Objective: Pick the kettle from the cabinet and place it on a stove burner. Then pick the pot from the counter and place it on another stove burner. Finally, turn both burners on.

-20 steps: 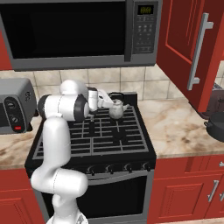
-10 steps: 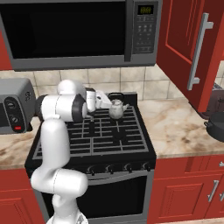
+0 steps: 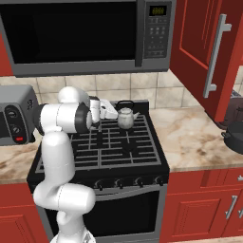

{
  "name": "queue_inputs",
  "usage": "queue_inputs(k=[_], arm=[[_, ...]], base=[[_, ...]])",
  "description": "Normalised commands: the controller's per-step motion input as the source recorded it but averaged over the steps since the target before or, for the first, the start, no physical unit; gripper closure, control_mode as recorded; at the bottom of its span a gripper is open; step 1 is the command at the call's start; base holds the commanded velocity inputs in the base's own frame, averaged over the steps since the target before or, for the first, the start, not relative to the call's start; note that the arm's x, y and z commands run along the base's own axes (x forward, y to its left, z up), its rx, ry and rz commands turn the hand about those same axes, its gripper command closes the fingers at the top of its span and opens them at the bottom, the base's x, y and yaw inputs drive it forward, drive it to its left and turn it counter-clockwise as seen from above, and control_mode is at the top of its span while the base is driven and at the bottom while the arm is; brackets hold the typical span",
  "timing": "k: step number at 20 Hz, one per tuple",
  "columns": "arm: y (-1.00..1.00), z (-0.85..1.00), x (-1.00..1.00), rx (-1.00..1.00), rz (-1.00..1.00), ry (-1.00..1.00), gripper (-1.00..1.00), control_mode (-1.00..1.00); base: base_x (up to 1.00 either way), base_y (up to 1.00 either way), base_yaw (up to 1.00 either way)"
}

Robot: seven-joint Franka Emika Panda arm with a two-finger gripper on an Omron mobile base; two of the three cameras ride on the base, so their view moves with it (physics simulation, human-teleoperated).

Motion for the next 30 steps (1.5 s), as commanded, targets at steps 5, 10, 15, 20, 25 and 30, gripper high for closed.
queue_inputs(k=[5,10,15,20,25,30], arm=[[0.33,0.00,-0.20,-0.01,0.00,0.00,-1.00,-1.00],[0.30,0.00,-0.20,-0.01,0.00,0.00,-1.00,-1.00],[0.19,0.00,-0.44,0.00,-0.02,0.00,-1.00,-1.00],[0.00,0.18,-0.76,0.00,-0.08,0.00,-1.00,-1.00],[0.00,0.43,-0.86,0.00,-0.11,-0.01,-1.00,-1.00],[0.00,0.64,-0.79,0.00,-0.13,-0.01,-1.00,-1.00]], base=[[0.00,0.00,0.00],[0.00,0.00,0.00],[0.00,0.00,0.00],[0.00,0.00,0.00],[0.00,0.00,0.00],[0.00,0.00,0.00]])
